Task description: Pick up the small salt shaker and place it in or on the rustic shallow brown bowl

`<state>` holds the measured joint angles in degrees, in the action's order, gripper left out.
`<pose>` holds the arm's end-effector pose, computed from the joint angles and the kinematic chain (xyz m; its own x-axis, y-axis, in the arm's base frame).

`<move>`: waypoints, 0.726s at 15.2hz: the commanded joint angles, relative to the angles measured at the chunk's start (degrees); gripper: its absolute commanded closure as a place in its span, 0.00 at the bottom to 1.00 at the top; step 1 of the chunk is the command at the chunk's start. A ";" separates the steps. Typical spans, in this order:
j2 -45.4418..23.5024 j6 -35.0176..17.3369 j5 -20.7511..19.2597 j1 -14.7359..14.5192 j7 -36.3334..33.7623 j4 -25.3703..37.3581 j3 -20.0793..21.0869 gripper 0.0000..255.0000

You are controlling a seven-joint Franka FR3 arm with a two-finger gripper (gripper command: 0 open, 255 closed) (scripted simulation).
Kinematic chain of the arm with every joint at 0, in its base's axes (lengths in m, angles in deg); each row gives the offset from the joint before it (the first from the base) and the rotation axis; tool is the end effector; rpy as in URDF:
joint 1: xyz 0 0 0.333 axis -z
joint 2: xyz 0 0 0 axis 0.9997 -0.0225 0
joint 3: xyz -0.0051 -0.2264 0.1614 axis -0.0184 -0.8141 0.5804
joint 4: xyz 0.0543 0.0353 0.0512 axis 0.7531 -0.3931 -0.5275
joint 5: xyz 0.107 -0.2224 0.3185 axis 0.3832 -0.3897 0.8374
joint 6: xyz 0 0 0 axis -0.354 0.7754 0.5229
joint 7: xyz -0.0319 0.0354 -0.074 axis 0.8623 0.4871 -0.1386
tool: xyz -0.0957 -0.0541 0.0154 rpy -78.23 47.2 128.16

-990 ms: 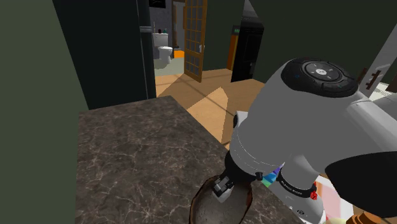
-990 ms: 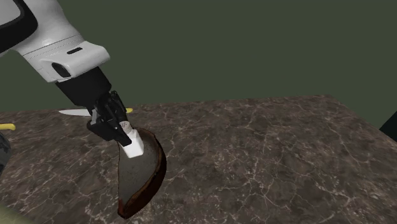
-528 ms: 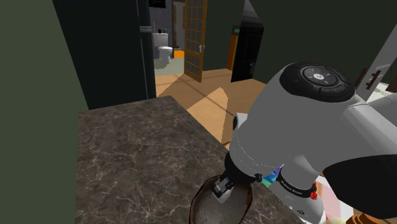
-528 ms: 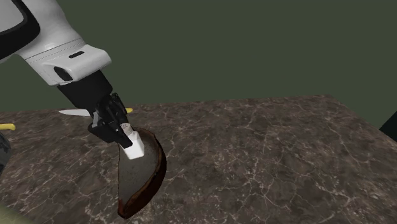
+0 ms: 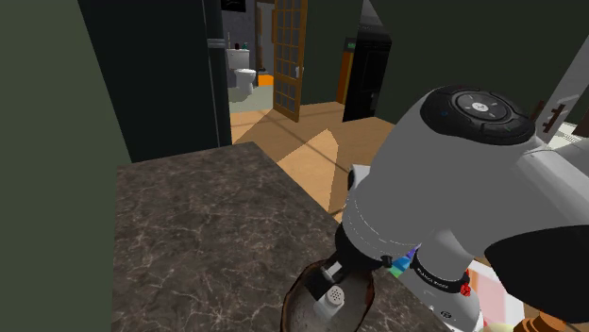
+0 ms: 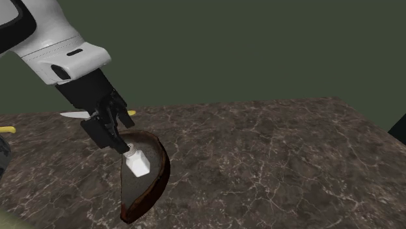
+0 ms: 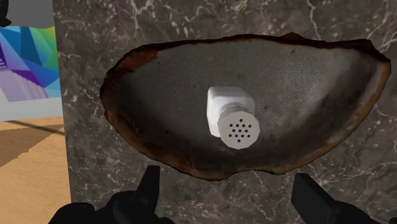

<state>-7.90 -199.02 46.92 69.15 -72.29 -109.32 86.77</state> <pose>0.1634 0.3611 0.4118 0.9414 -0.1776 0.2867 -0.2165 -0.9701 0.1099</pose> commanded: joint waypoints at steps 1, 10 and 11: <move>0.41 3.14 -0.55 -0.02 -0.07 2.73 -0.85 0.00; 0.80 6.66 -1.13 -0.07 -0.19 5.87 -1.78 0.00; 0.80 6.66 -1.13 -0.07 -0.19 5.87 -1.78 0.00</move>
